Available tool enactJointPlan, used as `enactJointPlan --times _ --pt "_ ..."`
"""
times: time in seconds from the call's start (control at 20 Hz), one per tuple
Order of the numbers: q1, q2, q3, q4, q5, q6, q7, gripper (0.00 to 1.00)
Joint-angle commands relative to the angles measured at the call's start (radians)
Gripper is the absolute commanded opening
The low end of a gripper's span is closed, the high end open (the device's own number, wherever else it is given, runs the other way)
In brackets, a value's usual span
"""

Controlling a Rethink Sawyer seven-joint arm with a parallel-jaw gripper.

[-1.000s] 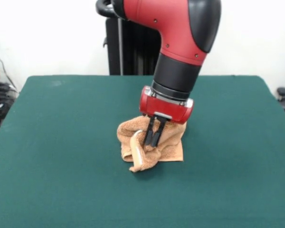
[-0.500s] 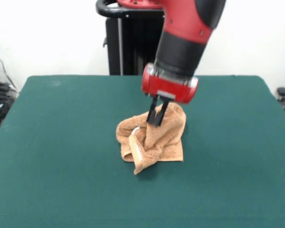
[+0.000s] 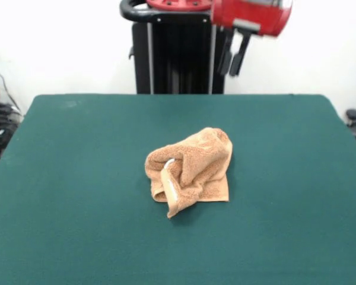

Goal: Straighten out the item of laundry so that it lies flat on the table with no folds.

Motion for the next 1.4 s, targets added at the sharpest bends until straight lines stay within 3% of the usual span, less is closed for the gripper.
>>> enactJointPlan --times 0.05,0.2,0.25,0.55,0.85,1.4 --pt "0.011 0.019 0.039 0.041 -0.002 0.018 0.262 0.00" --pt "0.009 0.065 0.011 0.009 -0.043 -0.036 0.247 0.00" --pt "0.004 0.075 0.008 0.006 -0.047 -0.056 0.237 1.00" --pt "-0.028 0.106 0.030 0.056 -0.048 -0.172 0.236 1.00" --pt "-0.092 0.139 0.126 0.138 0.005 -0.312 0.254 1.00" --pt "-0.184 0.171 0.268 0.222 0.041 -0.456 0.261 1.00"
